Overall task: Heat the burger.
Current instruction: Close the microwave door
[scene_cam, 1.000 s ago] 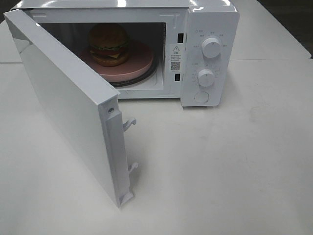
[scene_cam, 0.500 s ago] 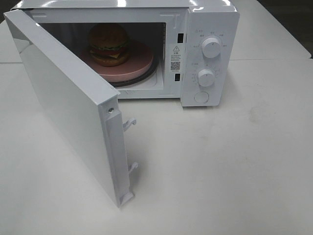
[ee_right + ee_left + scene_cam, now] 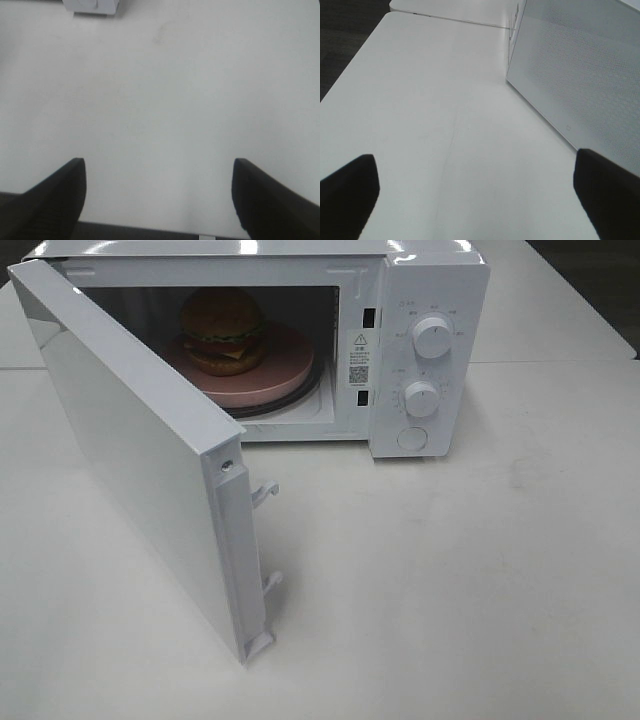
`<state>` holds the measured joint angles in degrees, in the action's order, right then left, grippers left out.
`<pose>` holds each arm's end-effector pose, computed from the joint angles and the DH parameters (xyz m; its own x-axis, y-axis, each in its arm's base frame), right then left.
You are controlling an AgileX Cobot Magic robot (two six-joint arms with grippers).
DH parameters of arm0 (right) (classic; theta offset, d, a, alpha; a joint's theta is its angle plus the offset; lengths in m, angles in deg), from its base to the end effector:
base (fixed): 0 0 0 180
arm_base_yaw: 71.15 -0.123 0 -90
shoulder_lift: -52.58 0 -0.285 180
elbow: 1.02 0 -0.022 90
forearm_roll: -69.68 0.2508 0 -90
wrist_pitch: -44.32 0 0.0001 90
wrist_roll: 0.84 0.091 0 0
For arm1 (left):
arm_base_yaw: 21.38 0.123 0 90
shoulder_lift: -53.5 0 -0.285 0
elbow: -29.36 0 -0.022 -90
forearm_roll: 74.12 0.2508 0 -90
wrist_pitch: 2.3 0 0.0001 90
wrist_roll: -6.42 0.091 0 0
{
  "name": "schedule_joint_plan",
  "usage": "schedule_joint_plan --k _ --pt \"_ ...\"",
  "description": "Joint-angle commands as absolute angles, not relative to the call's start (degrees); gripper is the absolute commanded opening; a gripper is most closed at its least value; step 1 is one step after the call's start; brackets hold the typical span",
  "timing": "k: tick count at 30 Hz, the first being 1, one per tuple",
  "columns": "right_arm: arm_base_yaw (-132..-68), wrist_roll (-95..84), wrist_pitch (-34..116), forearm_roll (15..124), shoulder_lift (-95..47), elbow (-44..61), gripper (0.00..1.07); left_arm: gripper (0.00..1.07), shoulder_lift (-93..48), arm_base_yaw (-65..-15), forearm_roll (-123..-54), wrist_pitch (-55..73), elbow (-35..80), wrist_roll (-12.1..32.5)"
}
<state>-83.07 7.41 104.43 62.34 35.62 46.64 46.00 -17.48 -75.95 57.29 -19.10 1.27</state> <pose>0.0207 -0.0059 0.2822 -0.5620 -0.0376 -0.8263 -0.0714 0.9974 0.0032 -0.0048 -0.0028 0.2795 -0.4231 -0.1349 -0.8960 -0.0885 0.9903 -0.1073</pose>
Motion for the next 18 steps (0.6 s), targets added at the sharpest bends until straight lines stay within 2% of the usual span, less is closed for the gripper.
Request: schedule_joint_plan --k 1,7,18 --pt "-82.8 6.9 103.7 62.4 41.9 46.8 0.76 0.98 47.3 -17.3 -76.1 56.8 -19.3 1.2" --pt "-80.1 6.9 103.7 62.4 46.6 46.8 0.76 0.98 47.3 -17.3 -76.1 56.8 -19.3 1.2" --pt "-80.2 6.9 103.7 62.3 46.6 46.8 0.76 0.98 47.2 -17.3 -76.2 56.8 -19.3 1.2"
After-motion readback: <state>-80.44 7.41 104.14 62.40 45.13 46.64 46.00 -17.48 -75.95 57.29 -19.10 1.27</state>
